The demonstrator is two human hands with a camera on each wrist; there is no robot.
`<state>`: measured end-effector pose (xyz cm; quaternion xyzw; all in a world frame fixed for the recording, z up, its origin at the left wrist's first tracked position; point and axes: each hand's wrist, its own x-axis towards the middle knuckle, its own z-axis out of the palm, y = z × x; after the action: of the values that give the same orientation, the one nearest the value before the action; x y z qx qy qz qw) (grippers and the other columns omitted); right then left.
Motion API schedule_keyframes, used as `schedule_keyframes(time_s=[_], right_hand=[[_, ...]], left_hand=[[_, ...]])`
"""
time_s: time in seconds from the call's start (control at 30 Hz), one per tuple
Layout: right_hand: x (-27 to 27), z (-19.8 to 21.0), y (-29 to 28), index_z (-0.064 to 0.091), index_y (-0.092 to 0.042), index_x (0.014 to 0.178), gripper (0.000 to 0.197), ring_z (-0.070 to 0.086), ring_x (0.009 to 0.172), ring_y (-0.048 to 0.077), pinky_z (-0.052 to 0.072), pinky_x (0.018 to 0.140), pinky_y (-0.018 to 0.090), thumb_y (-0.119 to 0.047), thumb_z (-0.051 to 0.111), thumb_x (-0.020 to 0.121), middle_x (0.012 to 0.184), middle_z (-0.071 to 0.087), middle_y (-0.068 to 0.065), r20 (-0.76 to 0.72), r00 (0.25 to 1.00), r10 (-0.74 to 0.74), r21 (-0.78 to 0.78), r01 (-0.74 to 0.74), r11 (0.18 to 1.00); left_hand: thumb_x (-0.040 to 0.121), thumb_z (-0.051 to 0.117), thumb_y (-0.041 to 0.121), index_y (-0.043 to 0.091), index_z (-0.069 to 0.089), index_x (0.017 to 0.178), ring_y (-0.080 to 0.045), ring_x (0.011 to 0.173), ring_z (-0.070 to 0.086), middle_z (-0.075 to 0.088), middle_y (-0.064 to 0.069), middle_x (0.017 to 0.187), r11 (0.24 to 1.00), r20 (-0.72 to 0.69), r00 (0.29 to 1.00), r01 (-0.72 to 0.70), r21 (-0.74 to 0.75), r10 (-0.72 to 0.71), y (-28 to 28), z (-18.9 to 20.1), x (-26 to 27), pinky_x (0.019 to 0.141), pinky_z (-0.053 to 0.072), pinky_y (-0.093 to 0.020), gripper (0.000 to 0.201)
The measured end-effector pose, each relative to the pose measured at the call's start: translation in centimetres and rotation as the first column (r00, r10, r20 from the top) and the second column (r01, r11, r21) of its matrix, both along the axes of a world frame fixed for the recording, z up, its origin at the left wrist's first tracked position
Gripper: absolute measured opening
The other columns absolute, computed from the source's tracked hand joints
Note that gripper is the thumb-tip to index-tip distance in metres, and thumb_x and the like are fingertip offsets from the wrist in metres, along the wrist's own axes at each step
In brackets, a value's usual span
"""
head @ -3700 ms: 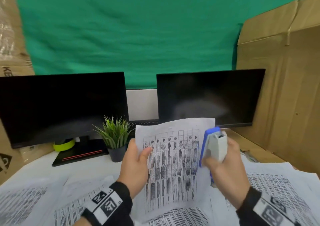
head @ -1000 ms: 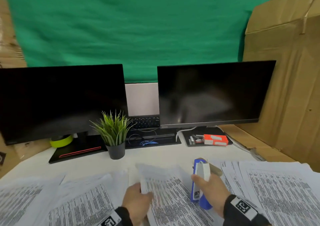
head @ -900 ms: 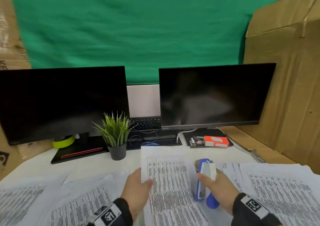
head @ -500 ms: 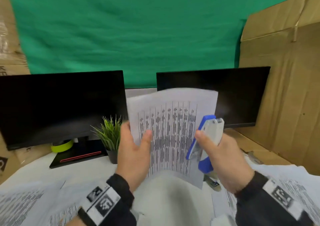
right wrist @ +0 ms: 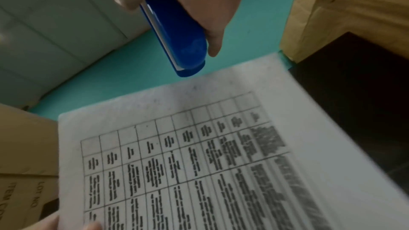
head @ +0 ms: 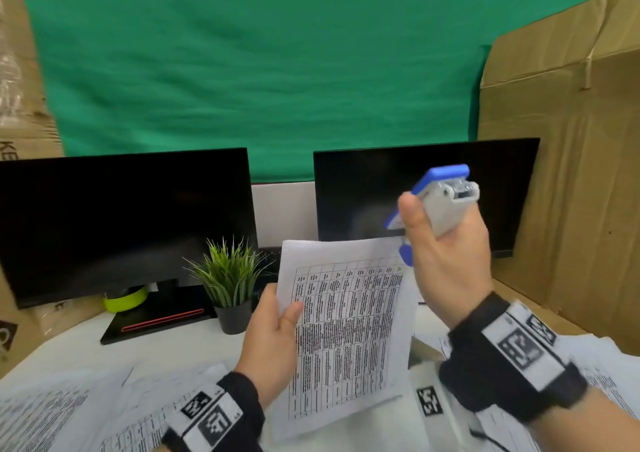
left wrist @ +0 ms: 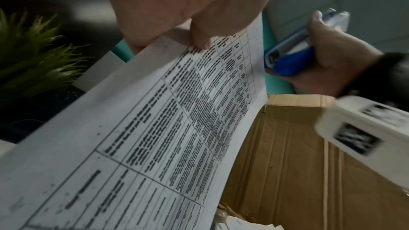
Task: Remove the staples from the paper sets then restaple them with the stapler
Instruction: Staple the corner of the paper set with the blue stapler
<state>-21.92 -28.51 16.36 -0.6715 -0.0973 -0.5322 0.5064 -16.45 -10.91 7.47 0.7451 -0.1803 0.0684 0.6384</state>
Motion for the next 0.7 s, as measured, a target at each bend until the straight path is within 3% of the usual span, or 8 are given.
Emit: schedule_keyframes(time_s=[0.1, 0.2, 0.27, 0.37, 0.43, 0.53, 0.6, 0.7], right_hand=[[1.7, 1.0, 1.1, 0.049, -0.026, 0.083, 0.028, 0.053, 0.064, -0.004, 0.042, 0.058, 0.009, -0.053, 0.053, 0.076, 0.072, 0.054, -0.011, -0.020, 1.000, 0.020, -0.012, -0.020, 1.000], [2.9, 1.2, 1.6, 0.050, -0.028, 0.080, 0.035, 0.054, 0.065, 0.004, 0.047, 0.064, 0.023, -0.062, 0.050, 0.076, 0.070, 0.054, -0.012, -0.070, 0.997, -0.040, -0.046, 0.037, 0.998], [3.4, 1.3, 1.6, 0.051, -0.027, 0.076, 0.031, 0.052, 0.063, 0.006, 0.047, 0.063, 0.029, -0.056, 0.054, 0.084, 0.067, 0.052, -0.012, -0.044, 0.995, -0.089, -0.042, 0.087, 0.995], [3.8, 1.8, 1.5, 0.048, -0.028, 0.071, 0.028, 0.051, 0.061, 0.005, 0.043, 0.061, 0.025, -0.048, 0.058, 0.088, 0.065, 0.051, -0.013, -0.045, 0.990, -0.131, -0.050, 0.129, 0.990], [4.4, 1.9, 1.4, 0.049, -0.027, 0.073, 0.028, 0.053, 0.066, 0.008, 0.045, 0.065, 0.029, -0.050, 0.057, 0.088, 0.069, 0.053, -0.012, -0.132, 0.982, -0.133, -0.063, 0.126, 0.990], [4.8, 1.4, 1.2, 0.058, -0.022, 0.081, 0.027, 0.057, 0.072, 0.012, 0.047, 0.073, 0.034, -0.047, 0.057, 0.089, 0.078, 0.062, -0.006, -0.242, 0.970, -0.011, 0.049, 0.024, 0.999], [4.3, 1.1, 0.6, 0.065, -0.016, 0.090, 0.030, 0.058, 0.071, 0.010, 0.048, 0.071, 0.033, -0.046, 0.058, 0.090, 0.081, 0.065, -0.003, -0.233, 0.972, 0.030, 0.176, 0.012, 0.984], [2.8, -0.5, -2.2, 0.067, -0.012, 0.091, 0.035, 0.054, 0.066, 0.012, 0.044, 0.066, 0.030, -0.045, 0.059, 0.088, 0.071, 0.059, -0.003, -0.273, 0.960, 0.055, 0.329, 0.039, 0.944]], left_hand=[[0.102, 0.041, 0.012, 0.039, 0.051, 0.110, 0.013, 0.100, 0.060, 0.065, 0.022, 0.111, 1.000, 0.013, 1.000, 0.014, -0.011, -0.014, -0.4, -0.2, -0.5, 0.081, 0.044, -0.008, 0.030], [0.102, 0.041, 0.012, 0.038, 0.052, 0.112, 0.014, 0.099, 0.059, 0.067, 0.023, 0.108, 0.999, 0.034, 0.999, 0.034, 0.000, -0.034, -0.6, -0.1, -1.3, 0.075, 0.045, -0.002, 0.030], [0.102, 0.041, 0.011, 0.038, 0.051, 0.114, 0.015, 0.099, 0.059, 0.066, 0.024, 0.107, 0.998, 0.048, 0.997, 0.055, 0.019, -0.056, -0.7, -0.1, -1.7, 0.074, 0.044, 0.000, 0.031], [0.102, 0.041, 0.011, 0.036, 0.051, 0.118, 0.013, 0.102, 0.059, 0.066, 0.023, 0.110, 0.996, 0.056, 0.996, 0.069, 0.047, -0.072, -0.6, -0.3, -1.7, 0.077, 0.044, -0.001, 0.031], [0.102, 0.042, 0.014, 0.035, 0.051, 0.120, 0.010, 0.104, 0.059, 0.066, 0.021, 0.113, 0.995, 0.030, 0.997, 0.073, 0.072, -0.075, -0.5, -0.5, -1.5, 0.084, 0.046, -0.007, 0.029], [0.103, 0.042, 0.016, 0.035, 0.054, 0.119, 0.000, 0.109, 0.060, 0.066, 0.017, 0.116, 0.995, -0.106, 0.991, 0.082, 0.052, -0.076, -0.6, -1.3, -1.0, 0.098, 0.047, -0.027, 0.027], [0.104, 0.041, 0.016, 0.034, 0.054, 0.119, -0.005, 0.110, 0.060, 0.066, 0.014, 0.118, 0.997, -0.202, 0.977, 0.075, 0.024, -0.069, -0.3, -1.9, -0.6, 0.100, 0.046, -0.032, 0.028], [0.104, 0.041, 0.016, 0.030, 0.055, 0.123, -0.010, 0.115, 0.059, 0.066, 0.012, 0.120, 0.998, -0.276, 0.959, 0.054, -0.039, -0.063, 0.4, -2.6, 0.3, 0.107, 0.042, -0.041, 0.028]])
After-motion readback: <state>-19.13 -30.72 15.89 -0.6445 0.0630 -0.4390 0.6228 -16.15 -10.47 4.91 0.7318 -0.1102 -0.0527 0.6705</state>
